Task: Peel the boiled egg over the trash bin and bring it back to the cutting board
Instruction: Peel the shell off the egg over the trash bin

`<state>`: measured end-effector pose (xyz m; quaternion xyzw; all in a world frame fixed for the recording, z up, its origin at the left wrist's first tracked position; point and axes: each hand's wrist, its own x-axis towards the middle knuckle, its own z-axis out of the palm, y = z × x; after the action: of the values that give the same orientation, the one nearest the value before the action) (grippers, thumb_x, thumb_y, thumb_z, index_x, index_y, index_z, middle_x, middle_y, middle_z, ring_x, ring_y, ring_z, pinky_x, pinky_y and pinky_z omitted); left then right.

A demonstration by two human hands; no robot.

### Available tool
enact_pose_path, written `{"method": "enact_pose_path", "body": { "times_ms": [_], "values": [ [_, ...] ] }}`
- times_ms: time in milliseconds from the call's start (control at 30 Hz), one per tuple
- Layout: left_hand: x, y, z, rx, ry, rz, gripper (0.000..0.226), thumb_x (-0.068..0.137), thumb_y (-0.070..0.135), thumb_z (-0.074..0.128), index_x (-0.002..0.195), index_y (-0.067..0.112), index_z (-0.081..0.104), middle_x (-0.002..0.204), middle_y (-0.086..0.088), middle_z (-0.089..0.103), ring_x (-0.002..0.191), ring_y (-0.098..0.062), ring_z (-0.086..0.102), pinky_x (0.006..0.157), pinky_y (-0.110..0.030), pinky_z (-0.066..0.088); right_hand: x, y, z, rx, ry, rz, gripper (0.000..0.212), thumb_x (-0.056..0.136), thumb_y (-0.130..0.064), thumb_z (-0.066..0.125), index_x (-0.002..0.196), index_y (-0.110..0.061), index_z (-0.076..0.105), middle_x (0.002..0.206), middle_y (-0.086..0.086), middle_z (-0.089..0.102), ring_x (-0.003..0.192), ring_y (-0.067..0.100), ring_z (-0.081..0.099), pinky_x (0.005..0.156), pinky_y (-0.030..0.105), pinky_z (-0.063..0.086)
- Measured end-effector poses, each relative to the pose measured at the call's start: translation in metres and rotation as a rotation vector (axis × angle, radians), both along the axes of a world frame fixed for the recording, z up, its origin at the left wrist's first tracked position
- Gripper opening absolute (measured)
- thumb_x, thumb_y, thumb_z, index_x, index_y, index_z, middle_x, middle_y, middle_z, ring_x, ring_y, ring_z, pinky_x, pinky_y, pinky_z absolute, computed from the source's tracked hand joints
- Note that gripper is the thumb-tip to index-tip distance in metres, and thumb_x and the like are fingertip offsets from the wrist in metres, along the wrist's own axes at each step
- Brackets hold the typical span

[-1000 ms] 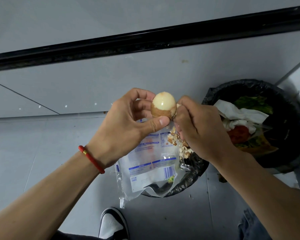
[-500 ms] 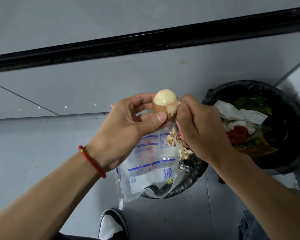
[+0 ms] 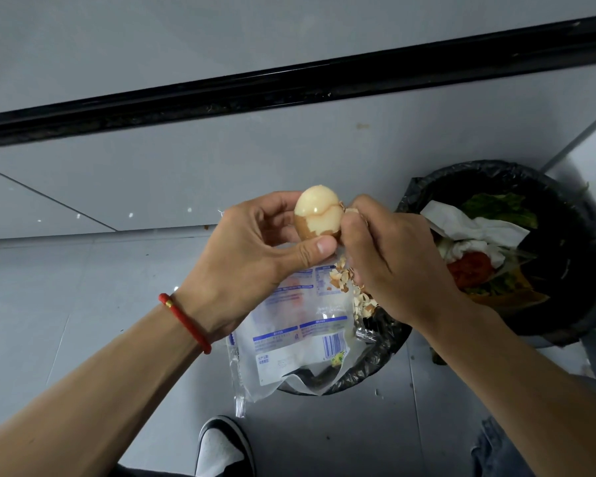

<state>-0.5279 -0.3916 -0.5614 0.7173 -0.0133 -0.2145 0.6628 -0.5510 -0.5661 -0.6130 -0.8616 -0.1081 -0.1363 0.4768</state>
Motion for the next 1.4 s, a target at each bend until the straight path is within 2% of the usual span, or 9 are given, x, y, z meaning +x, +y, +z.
{"method": "enact_pose_path", "body": {
  "times_ms": [100, 267, 400, 633, 967, 1067, 1233, 1333, 1400],
  "values": [
    [0.001, 0.001, 0.001, -0.002, 0.001, -0.016, 0.051, 0.072, 0.012, 0.079, 0.122, 0.003, 0.069, 0.107, -0.017, 0.078, 0.096, -0.022, 0.075, 0.093, -0.04, 0.061, -0.001, 0.001, -0.001, 0.06, 0.019, 0.008, 0.04, 0.106, -0.037, 0.032, 0.079, -0.013, 0.05, 0.051, 0.005, 0.058, 0.043, 0.019, 0.059, 0.048, 0.04, 0.048],
    [0.004, 0.0, 0.004, -0.006, 0.003, -0.067, 0.047, 0.077, 0.007, 0.075, 0.124, 0.001, 0.068, 0.101, -0.003, 0.08, 0.089, -0.008, 0.074, 0.085, -0.022, 0.059, 0.002, -0.001, -0.002, 0.07, 0.013, 0.037, 0.036, 0.107, -0.029, 0.03, 0.08, -0.014, 0.048, 0.054, 0.01, 0.055, 0.045, 0.025, 0.055, 0.049, 0.047, 0.048],
    [0.005, 0.001, 0.002, -0.014, 0.029, -0.047, 0.056, 0.074, 0.009, 0.077, 0.128, 0.003, 0.061, 0.102, -0.01, 0.08, 0.09, -0.015, 0.073, 0.087, -0.028, 0.061, 0.003, -0.003, -0.003, 0.015, -0.04, 0.003, 0.042, 0.105, -0.023, 0.036, 0.075, 0.0, 0.054, 0.049, 0.009, 0.052, 0.041, 0.025, 0.052, 0.046, 0.045, 0.045],
    [0.005, 0.003, 0.0, -0.021, 0.052, -0.027, 0.054, 0.076, 0.012, 0.074, 0.126, 0.0, 0.055, 0.109, -0.017, 0.079, 0.089, -0.023, 0.073, 0.087, -0.029, 0.061, 0.004, -0.002, -0.004, 0.037, -0.038, -0.07, 0.041, 0.098, -0.022, 0.043, 0.067, 0.003, 0.053, 0.046, 0.015, 0.054, 0.039, 0.033, 0.054, 0.044, 0.045, 0.046],
    [0.008, 0.005, 0.003, -0.338, 0.27, -0.019, 0.046, 0.087, -0.003, 0.058, 0.132, -0.013, 0.056, 0.124, -0.029, 0.065, 0.12, -0.038, 0.063, 0.105, -0.039, 0.053, 0.003, -0.009, -0.001, 0.113, -0.043, -0.09, 0.042, 0.096, -0.021, 0.049, 0.064, 0.006, 0.058, 0.048, 0.015, 0.059, 0.04, 0.033, 0.056, 0.045, 0.045, 0.046],
    [0.006, 0.002, 0.002, -0.332, 0.251, -0.058, 0.045, 0.087, -0.009, 0.063, 0.131, -0.013, 0.057, 0.124, -0.029, 0.065, 0.116, -0.035, 0.064, 0.109, -0.042, 0.049, 0.001, -0.008, 0.0, 0.092, -0.081, -0.079, 0.046, 0.098, -0.023, 0.047, 0.065, 0.007, 0.057, 0.048, 0.018, 0.059, 0.041, 0.035, 0.056, 0.044, 0.045, 0.046],
    [0.006, -0.001, 0.002, -0.301, 0.154, 0.01, 0.055, 0.079, -0.004, 0.066, 0.132, -0.011, 0.055, 0.109, -0.024, 0.07, 0.093, -0.026, 0.072, 0.091, -0.028, 0.06, 0.001, -0.009, -0.001, 0.07, -0.101, -0.078, 0.047, 0.099, -0.025, 0.047, 0.065, 0.006, 0.06, 0.049, 0.017, 0.061, 0.04, 0.033, 0.058, 0.044, 0.044, 0.047],
    [0.01, 0.002, 0.004, -0.36, 0.173, 0.058, 0.055, 0.081, -0.003, 0.064, 0.133, -0.014, 0.05, 0.11, -0.026, 0.07, 0.096, -0.029, 0.073, 0.088, -0.027, 0.06, 0.003, -0.014, 0.0, 0.065, -0.114, -0.114, 0.045, 0.097, -0.022, 0.048, 0.063, 0.004, 0.061, 0.047, 0.015, 0.059, 0.039, 0.03, 0.057, 0.043, 0.042, 0.045],
    [0.013, 0.003, 0.006, -0.361, 0.164, 0.057, 0.052, 0.081, -0.002, 0.064, 0.131, -0.013, 0.053, 0.109, -0.023, 0.074, 0.098, -0.029, 0.074, 0.09, -0.027, 0.06, 0.004, -0.019, 0.0, 0.03, -0.136, -0.128, 0.041, 0.096, -0.019, 0.05, 0.061, 0.0, 0.06, 0.044, 0.007, 0.056, 0.036, 0.022, 0.053, 0.042, 0.032, 0.042]
  ]
}}
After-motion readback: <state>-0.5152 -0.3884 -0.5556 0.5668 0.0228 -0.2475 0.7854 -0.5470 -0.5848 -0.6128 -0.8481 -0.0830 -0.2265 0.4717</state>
